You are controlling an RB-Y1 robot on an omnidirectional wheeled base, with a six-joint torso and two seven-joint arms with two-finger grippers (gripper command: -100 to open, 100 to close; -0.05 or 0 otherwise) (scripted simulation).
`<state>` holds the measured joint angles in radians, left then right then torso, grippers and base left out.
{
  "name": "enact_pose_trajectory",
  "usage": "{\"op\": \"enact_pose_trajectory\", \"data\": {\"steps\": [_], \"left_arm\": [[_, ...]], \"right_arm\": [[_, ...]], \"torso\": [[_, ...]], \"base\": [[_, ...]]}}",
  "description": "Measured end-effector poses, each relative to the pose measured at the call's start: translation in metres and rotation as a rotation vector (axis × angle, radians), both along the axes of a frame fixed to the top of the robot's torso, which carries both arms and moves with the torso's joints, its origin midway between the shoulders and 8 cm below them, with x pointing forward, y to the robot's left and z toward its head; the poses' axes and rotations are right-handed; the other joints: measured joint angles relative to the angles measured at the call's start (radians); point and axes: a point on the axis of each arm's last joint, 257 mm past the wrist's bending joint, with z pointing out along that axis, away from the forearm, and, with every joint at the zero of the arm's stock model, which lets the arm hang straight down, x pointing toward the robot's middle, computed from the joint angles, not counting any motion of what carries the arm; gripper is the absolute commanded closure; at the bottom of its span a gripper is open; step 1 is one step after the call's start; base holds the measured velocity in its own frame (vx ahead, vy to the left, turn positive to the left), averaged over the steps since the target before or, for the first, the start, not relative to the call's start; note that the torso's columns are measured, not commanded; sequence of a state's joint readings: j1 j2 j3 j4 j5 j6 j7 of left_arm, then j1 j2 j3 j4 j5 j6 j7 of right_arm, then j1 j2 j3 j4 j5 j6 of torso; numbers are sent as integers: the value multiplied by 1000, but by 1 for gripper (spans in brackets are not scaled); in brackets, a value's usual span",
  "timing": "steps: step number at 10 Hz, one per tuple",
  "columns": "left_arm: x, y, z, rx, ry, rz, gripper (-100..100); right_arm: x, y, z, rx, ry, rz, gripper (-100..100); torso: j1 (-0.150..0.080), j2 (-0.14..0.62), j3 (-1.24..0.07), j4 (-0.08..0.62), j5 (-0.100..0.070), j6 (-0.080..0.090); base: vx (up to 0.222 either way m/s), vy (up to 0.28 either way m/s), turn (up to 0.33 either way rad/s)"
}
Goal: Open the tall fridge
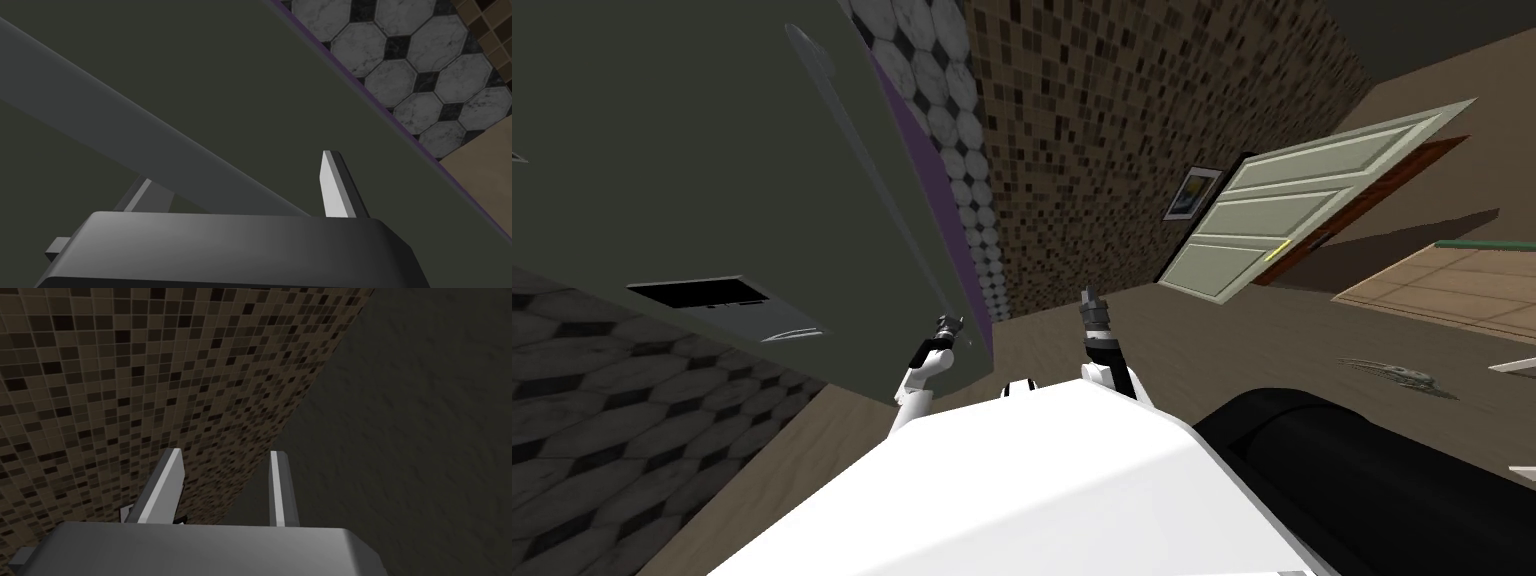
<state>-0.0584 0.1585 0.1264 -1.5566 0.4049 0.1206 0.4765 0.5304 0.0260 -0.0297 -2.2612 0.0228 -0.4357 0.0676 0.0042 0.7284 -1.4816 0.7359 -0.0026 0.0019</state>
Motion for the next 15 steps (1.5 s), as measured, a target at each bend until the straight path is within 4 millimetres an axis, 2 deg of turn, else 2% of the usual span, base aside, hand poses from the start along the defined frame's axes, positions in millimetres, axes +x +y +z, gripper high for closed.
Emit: {"op": "enact_pose_trajectory", "data": {"steps": [2,4,5,6,7,8,12,13,15], "left_arm": [[-3,27,2,2,-2,52,100],[-8,64,3,3,-4,117,100],[-13,72,4,2,-6,135,100],[-12,86,2,4,-3,167,100],[-16,107,3,3,-1,199,100],[-19,115,4,4,-1,219,100],[-38,185,3,5,-9,356,100],[-46,193,3,5,-10,382,100],[-64,230,4,6,-10,450,100]], "right_arm": [[0,0,0,0,0,0,0],[0,0,0,0,0,0,0],[0,0,0,0,0,0,0],[0,0,0,0,0,0,0],[0,0,0,0,0,0,0],[0,0,0,0,0,0,0],[0,0,0,0,0,0,0],[0,0,0,0,1,0,0],[0,0,0,0,0,0,0]], "torso": [[-2,1,0,1,-2,-7],[-1,3,2,0,0,-3],[-1,4,2,1,0,-8],[0,3,2,0,1,-1],[0,2,0,1,-1,-2],[-1,3,1,2,-1,-7],[-3,5,4,-2,3,-1],[-4,3,2,-1,2,-5],[-5,5,3,-2,4,1]], "base": [[-74,1,-236],[-73,13,-236],[-87,7,-332],[-123,4,-386],[-64,4,-115],[-94,5,-341],[-113,5,-319],[-84,-32,-359],[-75,-20,-220]]}}
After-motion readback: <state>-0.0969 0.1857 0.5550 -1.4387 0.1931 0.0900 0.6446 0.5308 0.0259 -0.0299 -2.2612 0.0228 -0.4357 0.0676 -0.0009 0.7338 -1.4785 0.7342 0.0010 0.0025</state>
